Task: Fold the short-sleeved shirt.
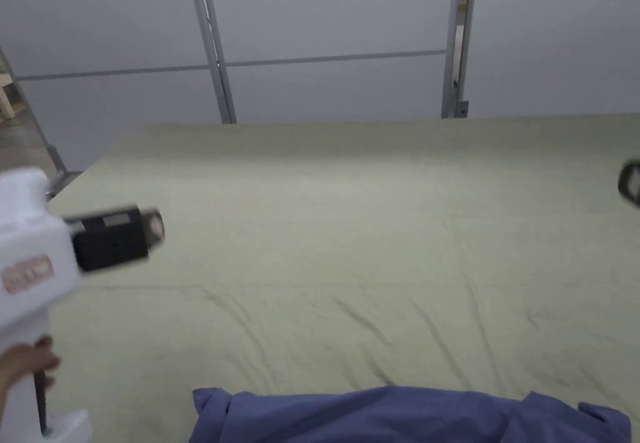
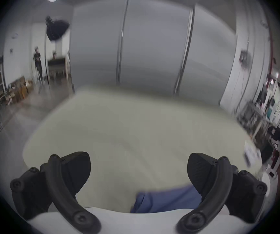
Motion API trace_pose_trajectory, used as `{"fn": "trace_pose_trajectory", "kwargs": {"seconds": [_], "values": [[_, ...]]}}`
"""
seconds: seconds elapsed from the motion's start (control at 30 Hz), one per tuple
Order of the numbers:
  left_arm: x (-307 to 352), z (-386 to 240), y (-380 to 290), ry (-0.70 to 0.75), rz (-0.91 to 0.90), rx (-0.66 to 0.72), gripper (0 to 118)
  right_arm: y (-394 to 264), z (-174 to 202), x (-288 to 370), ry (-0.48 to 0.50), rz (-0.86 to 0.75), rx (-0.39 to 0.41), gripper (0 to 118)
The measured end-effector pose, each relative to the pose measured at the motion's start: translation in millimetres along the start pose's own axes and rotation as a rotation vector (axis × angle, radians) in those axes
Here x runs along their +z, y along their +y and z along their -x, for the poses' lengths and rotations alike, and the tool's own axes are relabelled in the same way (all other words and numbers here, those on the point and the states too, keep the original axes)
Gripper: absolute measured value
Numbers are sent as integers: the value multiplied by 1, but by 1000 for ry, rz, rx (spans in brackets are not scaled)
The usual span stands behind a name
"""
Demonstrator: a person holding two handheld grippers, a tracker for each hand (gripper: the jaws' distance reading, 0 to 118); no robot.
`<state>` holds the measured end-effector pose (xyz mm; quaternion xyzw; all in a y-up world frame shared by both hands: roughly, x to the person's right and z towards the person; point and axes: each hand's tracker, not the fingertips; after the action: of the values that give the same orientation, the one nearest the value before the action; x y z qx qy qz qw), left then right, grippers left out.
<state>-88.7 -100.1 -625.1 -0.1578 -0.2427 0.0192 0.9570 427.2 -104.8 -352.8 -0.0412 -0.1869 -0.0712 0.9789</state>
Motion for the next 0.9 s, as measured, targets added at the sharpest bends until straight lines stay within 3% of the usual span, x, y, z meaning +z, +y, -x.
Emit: {"fn": "trace_pose_trajectory", "kwargs": {"seconds": [0.1,0.13,0.17,0.2,0.23,0.27,0.37,0.4,0.5,0.57,0.67,0.77,0.8,0.87,0.9], "values": [[45,-34,46,81,-219,-22,112,43,20,-10,-58,-96,55,118],[54,-44,56,107,-244,-43,95,51,28,-12,-80,-106,74,118],[56,-51,59,139,-257,-61,36,54,33,-12,-107,-127,82,108],[54,-59,58,129,-280,-60,0,55,38,-11,-127,-164,90,80],[46,-30,57,99,-265,-60,0,54,43,-11,-168,-181,83,21],[42,-26,56,37,-221,-42,0,46,42,-9,-151,-217,69,1],[14,-8,41,20,-169,-86,0,33,40,-4,-67,-201,-18,1],[1,1,33,34,-115,-87,0,31,41,-1,-60,-186,6,1],[-40,18,-10,-157,187,104,0,18,38,3,-40,-144,18,1],[-81,51,-63,-295,414,356,0,12,37,7,-10,-119,-24,1],[-102,61,-142,-311,544,635,0,4,37,8,7,-63,-42,1],[-122,79,-202,-428,698,695,0,-6,37,3,12,-42,-30,1],[-127,83,-218,-480,778,697,13,-6,31,-4,4,-29,-27,1],[-133,86,-245,-408,931,654,118,-11,29,-12,11,1,-23,1],[-133,83,-251,-430,974,586,118,-15,29,-15,14,8,-22,1]]}}
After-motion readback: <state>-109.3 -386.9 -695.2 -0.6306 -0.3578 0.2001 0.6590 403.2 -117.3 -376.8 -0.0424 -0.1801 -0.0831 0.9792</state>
